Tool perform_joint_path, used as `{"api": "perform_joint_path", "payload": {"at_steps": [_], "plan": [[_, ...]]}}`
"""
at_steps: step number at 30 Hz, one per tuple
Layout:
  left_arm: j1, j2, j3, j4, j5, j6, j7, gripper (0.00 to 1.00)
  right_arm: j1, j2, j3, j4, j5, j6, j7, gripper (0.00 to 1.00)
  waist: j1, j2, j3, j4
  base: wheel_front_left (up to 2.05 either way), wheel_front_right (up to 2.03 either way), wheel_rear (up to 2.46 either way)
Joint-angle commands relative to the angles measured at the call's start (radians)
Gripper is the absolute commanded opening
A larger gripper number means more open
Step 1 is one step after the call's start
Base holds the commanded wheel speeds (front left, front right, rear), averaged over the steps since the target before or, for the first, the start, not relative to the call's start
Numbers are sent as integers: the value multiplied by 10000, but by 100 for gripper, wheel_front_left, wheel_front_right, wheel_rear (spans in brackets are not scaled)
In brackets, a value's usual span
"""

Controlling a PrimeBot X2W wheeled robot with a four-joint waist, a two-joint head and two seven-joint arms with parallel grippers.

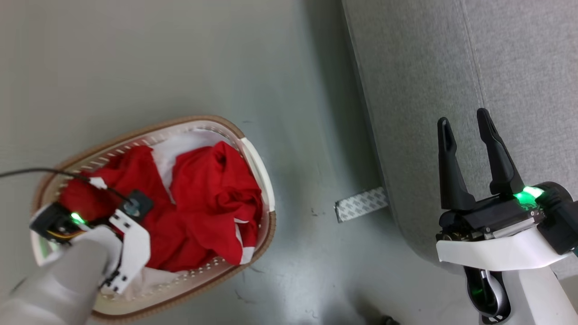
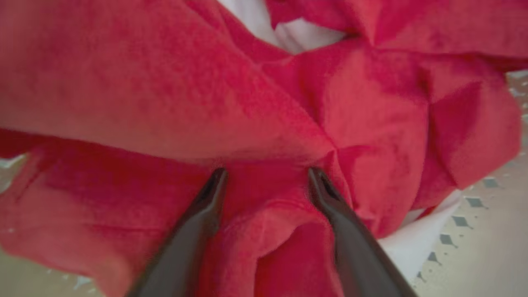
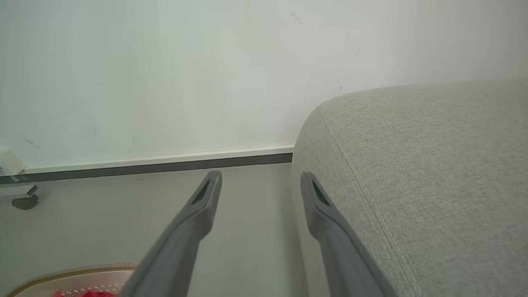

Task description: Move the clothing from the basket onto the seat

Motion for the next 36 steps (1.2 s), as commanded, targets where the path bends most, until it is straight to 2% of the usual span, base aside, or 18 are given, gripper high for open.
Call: {"api": "perform_joint_path", "payload": {"at_steps": [1, 3, 4, 5, 6, 7, 15, 26, 33, 36], "plan": [[-83, 86, -74, 125, -31, 19, 93, 100, 48, -22, 16, -68, 150, -21, 6, 100, -1, 0, 232, -185, 0, 0, 0], [-151, 74, -195, 269, -148, 19, 190, 100, 51, -22, 50, -103, 186, -21, 6, 100, -1, 0, 316, -245, 0, 0, 0], [-176, 67, -240, 321, -213, 19, 206, 96, 61, -22, 60, -108, 207, -21, 6, 100, -1, 0, 336, -261, 0, 0, 0], [-195, 62, -290, 360, -259, 19, 199, 47, 75, -20, 63, -105, 219, -21, 6, 100, -1, 0, 343, -271, 0, 0, 0], [-189, 42, -346, 392, -309, 19, 172, 29, 85, -20, 58, -89, 220, -21, 6, 100, -1, 0, 334, -273, 0, 0, 0], [-158, 15, -402, 411, -386, 19, 128, 0, 89, -20, 52, -60, 205, -21, 7, 100, -1, 0, 310, -269, 0, 0, 0], [103, -358, -664, 499, -813, 18, -489, 0, 127, -20, -32, 98, -158, -21, 6, 100, -1, 0, -237, 55, 0, 0, 0], [458, -1385, -428, 415, -1803, 18, -2368, 0, 168, -25, -176, 499, -699, -21, 6, 100, -1, 0, -1763, 1070, 0, 0, 0], [680, -1815, -105, -254, -2342, 18, -2959, 0, 417, -26, -302, 908, -1026, -21, 6, 100, -1, 0, -2976, 1847, 0, 0, 0], [743, -1843, 342, -1026, -2416, 36, -2961, 0, 522, -28, -325, 1084, -1120, -21, 6, 100, -1, 0, -3514, 2205, 0, 0, 0]]}}
